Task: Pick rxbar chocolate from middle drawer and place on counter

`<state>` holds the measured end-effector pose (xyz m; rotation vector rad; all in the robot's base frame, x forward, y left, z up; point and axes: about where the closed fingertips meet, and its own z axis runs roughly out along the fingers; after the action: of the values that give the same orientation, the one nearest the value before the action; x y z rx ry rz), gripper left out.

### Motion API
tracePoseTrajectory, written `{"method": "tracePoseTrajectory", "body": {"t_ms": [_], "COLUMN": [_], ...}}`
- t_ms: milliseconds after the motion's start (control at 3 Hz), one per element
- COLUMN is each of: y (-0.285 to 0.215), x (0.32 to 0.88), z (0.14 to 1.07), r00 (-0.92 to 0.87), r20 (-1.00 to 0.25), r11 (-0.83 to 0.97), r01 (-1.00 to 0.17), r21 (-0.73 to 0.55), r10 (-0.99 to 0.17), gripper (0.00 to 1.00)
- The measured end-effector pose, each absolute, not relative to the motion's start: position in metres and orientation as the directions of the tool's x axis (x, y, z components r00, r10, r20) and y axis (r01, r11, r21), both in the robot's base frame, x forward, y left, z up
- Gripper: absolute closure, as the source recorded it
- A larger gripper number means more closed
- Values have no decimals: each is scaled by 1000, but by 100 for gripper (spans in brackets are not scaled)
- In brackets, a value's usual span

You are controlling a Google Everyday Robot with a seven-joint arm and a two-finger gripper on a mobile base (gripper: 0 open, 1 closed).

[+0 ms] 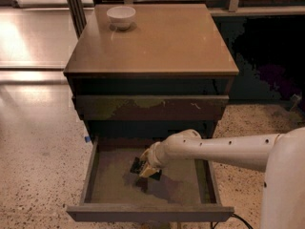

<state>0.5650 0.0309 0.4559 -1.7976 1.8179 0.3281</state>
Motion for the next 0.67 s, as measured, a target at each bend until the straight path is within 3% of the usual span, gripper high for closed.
{"method": "tracePoseTrajectory", "body": {"t_ms": [667], "y": [23], "x": [570], "z": [548], "r00": [76], "r20": [-543], "r11": [65], "r01": [-970], "r21": [-236], "r10": [-836], "gripper": [100]}}
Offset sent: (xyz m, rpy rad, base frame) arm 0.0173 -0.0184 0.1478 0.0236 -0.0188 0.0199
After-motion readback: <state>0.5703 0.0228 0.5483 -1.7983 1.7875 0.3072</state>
